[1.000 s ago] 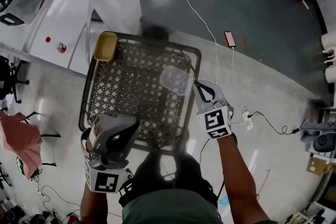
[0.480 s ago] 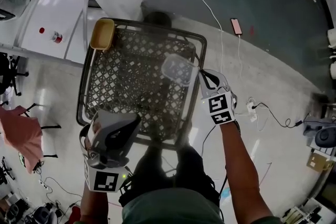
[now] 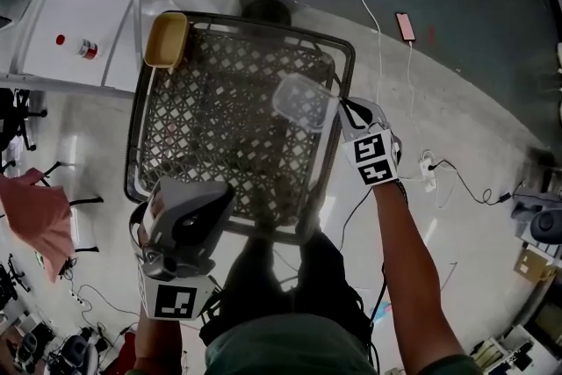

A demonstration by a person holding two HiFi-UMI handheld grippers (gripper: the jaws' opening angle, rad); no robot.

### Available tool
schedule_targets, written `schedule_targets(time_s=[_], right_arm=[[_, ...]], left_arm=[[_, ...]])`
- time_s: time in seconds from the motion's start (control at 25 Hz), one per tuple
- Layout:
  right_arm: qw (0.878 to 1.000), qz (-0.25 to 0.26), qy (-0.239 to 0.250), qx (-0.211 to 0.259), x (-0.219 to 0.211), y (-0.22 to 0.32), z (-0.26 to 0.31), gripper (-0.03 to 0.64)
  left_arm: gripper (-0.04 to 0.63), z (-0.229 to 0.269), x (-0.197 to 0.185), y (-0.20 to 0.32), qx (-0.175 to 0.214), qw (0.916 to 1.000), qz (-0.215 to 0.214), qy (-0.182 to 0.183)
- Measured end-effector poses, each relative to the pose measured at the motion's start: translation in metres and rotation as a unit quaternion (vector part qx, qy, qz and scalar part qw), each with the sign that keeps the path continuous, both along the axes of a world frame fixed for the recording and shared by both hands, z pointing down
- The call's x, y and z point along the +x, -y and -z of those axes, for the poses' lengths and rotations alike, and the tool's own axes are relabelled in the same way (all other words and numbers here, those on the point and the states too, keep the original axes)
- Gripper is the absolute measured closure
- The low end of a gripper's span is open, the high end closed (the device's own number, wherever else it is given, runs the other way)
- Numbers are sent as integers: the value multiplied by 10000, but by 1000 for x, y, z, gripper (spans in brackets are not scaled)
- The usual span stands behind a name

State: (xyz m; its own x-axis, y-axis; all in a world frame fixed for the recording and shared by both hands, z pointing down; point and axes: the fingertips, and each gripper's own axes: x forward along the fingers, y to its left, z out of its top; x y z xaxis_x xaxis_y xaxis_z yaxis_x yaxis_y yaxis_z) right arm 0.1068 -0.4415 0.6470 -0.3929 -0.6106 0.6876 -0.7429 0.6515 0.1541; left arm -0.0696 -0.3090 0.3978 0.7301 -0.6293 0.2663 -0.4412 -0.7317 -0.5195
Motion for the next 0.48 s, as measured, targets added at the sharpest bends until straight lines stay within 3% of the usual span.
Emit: schedule_targets(time_s=[0.48], right_arm=[[9988, -78, -116, -476, 11, 17, -59, 565]], left_arm=[[594, -30, 2, 9, -206, 9997, 102, -25]])
